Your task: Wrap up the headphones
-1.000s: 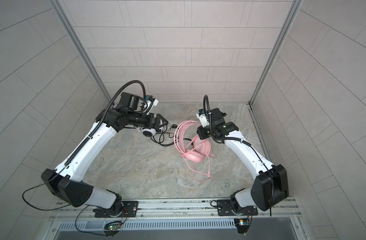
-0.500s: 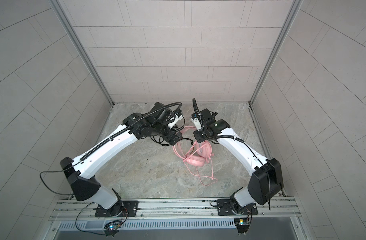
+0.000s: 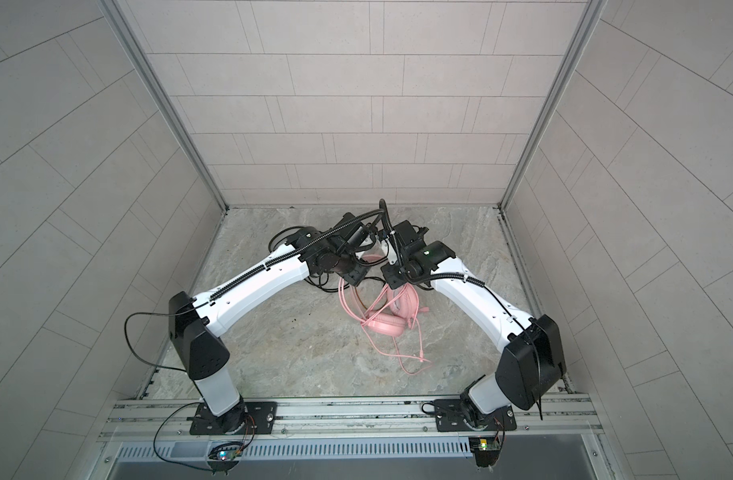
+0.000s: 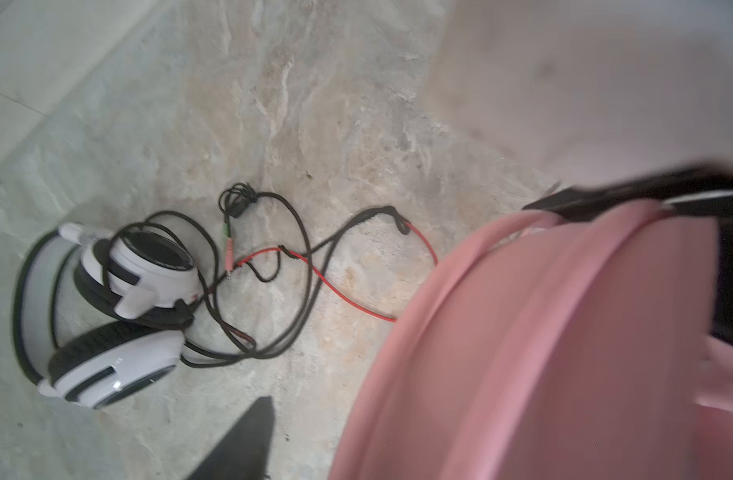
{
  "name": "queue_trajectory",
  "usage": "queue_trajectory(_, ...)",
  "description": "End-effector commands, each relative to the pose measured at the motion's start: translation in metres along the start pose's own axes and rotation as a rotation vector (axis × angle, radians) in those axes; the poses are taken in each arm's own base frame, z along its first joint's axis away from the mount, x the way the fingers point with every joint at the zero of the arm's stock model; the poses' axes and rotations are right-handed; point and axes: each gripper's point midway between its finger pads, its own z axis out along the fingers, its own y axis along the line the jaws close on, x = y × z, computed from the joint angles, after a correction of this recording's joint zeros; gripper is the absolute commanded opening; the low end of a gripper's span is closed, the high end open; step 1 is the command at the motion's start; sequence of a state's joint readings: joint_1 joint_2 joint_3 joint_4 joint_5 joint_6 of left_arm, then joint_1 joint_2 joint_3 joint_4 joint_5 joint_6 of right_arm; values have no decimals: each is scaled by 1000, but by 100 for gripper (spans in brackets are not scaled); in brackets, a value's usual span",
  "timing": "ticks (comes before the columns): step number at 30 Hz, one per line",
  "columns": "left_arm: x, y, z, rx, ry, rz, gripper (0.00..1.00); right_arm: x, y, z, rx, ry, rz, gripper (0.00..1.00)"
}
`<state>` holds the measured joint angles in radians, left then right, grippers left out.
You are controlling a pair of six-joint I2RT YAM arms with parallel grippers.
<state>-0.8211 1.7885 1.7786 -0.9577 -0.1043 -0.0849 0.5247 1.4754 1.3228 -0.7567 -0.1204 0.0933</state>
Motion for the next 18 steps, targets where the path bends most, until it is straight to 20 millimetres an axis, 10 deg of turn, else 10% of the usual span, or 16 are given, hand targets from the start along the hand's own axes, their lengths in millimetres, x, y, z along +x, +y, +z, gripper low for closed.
queue_trajectory(1, -3, 16, 0, -107, 1, 0, 40, -8, 14, -11, -56, -51, -10, 3)
queue_trajectory(5, -1, 22, 0, -138, 10, -4, 0, -8, 13, -10, -55, -48, -11, 6)
queue_trajectory(11, 9, 36, -3, -156, 40, -24, 0, -10, 9, -17, -65, -72, 11, 55)
queue_trajectory(18, 19, 39, -16, -51, 43, -78, 0, -5, -8, -46, -96, -164, 76, 70)
